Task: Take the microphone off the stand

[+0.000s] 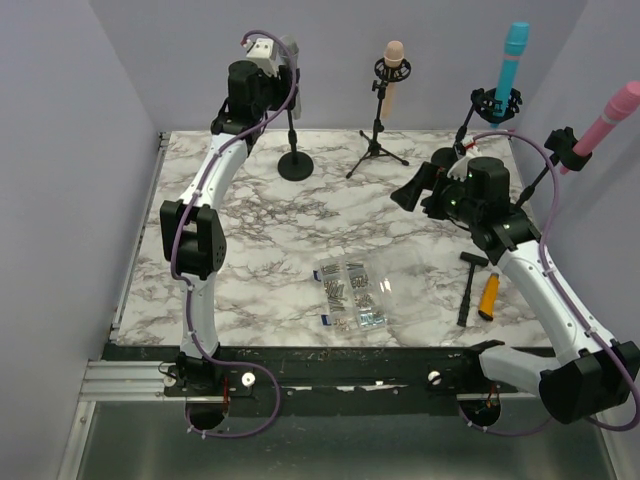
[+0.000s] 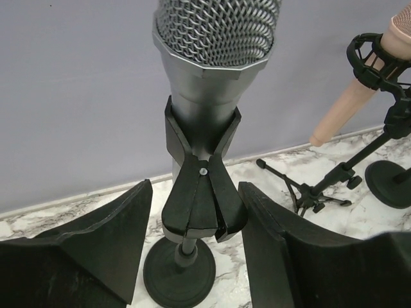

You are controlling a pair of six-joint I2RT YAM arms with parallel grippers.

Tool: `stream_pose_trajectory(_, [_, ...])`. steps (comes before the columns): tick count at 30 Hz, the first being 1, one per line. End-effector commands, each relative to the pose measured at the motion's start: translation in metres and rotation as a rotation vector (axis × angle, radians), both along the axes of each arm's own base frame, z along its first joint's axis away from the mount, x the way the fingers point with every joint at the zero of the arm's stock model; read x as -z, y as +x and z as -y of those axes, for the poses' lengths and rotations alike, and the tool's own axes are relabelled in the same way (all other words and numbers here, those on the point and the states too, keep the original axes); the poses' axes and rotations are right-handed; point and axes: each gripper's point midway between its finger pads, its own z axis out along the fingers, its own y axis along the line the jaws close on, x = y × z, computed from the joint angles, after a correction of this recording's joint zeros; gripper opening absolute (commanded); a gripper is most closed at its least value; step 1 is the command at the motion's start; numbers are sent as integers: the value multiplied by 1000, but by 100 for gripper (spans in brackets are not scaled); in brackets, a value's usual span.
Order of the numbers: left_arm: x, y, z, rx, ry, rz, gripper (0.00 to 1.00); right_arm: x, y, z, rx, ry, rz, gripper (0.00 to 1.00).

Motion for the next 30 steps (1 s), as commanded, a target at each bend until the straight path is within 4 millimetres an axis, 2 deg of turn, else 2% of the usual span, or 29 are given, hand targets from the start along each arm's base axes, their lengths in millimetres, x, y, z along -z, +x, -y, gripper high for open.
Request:
stream_pose_trajectory(1, [-15,-13,-10,-34,25,3,54,-4,-7,2,3,14,-6,100])
stream_pose_trajectory(11, [-47,-40,-15,-32,33,30,44,-3,-8,-2,-13,34,-10,100])
stream_pose_trajectory(19, [-55,-68,-8,25,18,5,38,10,-17,-4,-30,37,-50,100])
stream_pose_trajectory(25, [-55,-105,-13,22,6,-36,37,22,-22,-6,-42,43,-89,100])
stream_pose_trajectory(30, [-55,-155,-20,25,-38,-67,37,42,-32,-14,-106,42,-182,100])
